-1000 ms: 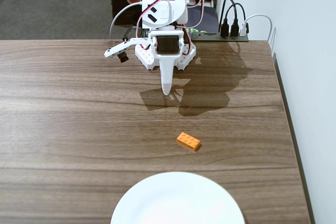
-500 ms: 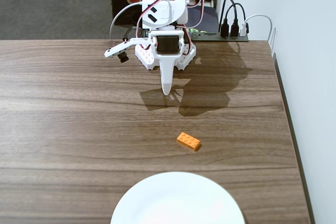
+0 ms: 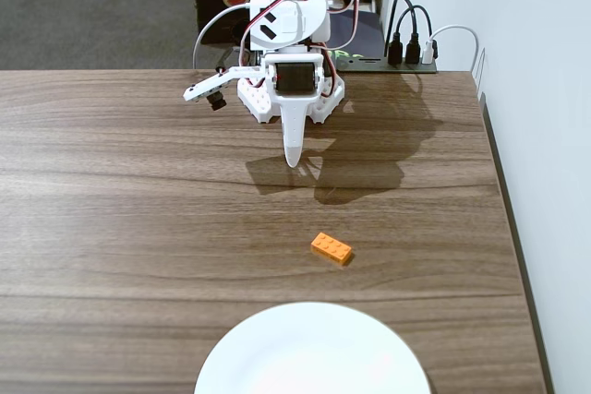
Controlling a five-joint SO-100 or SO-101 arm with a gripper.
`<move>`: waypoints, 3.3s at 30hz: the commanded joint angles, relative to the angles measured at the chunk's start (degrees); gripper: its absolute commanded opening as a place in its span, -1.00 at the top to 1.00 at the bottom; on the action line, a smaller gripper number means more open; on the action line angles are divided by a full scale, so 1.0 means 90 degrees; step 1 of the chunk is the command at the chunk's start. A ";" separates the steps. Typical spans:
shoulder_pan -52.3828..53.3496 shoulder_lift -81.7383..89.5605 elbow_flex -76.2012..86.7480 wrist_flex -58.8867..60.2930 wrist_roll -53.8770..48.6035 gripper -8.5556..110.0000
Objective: Grasp a lego block and put it on the plate.
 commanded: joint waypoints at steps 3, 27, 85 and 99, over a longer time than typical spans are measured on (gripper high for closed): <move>0.0000 -0.0068 -0.0020 -0.0039 -0.0010 0.85; 0.0273 -0.4229 -0.2275 -0.1416 -0.0361 0.85; -0.0576 -0.9697 -0.6162 -0.0215 -1.3086 0.79; -0.0547 -1.0195 -0.6230 -0.0732 -1.3594 0.47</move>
